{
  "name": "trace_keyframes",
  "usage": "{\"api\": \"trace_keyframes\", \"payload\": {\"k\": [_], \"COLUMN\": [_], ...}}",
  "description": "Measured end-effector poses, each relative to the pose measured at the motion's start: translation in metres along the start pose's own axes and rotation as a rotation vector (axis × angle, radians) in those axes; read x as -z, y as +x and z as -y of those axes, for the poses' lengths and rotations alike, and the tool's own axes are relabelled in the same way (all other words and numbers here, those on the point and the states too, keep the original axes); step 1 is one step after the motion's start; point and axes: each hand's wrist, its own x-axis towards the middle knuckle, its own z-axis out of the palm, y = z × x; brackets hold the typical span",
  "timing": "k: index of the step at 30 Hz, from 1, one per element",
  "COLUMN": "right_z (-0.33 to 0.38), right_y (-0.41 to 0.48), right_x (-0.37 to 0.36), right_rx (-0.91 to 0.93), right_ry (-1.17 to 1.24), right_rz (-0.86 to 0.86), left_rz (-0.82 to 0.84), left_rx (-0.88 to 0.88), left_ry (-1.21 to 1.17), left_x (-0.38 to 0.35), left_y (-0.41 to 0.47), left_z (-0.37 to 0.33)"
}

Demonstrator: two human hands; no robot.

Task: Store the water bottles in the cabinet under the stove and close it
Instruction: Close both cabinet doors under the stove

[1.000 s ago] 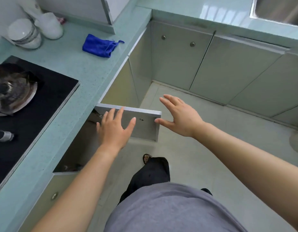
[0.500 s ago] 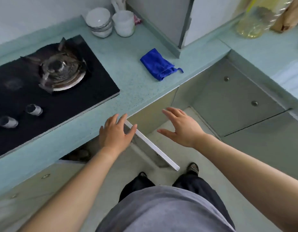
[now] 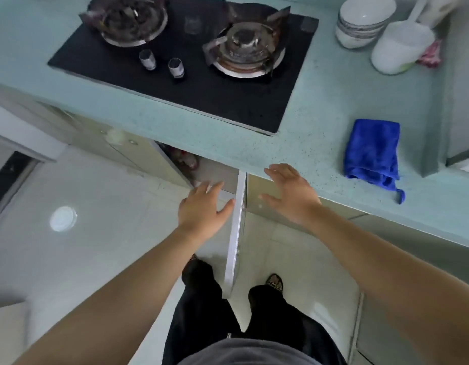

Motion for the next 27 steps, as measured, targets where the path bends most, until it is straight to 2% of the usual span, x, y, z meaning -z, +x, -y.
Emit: {"api": "trace_keyframes", "payload": {"k": [8, 12, 18, 22, 27], "right_z": [-0.037, -0.059, -0.077, -0.078, -0.077], "right_y": [0.044, 0.055, 0.061, 0.061, 0.062], "right_x": [-0.029, -0.039, -0.049, -0.051, -0.054], "right_rx": [0.054, 0.132, 0.211, 0.234, 0.239], "right_ry": [-0.011, 0.019, 0.035, 0.033, 0.028], "right_rz": [-0.082, -0.194, -0.275, -0.304, -0.346], "left_rz": [0.014, 0.0, -0.063, -0.095, -0.069], "left_rx": [0.209, 0.305, 0.339, 0.34, 0.389], "left_ry": [-0.155, -0.361, -0.493, -0.482, -0.532], "left_x": [-0.042, -0.064, -0.091, -0.097, -0.094], "left_y": [-0.002, 0.009, 0.012, 0.013, 0.017], "left_z": [-0.025, -0.031, -0.031, -0.032, -0.03]}}
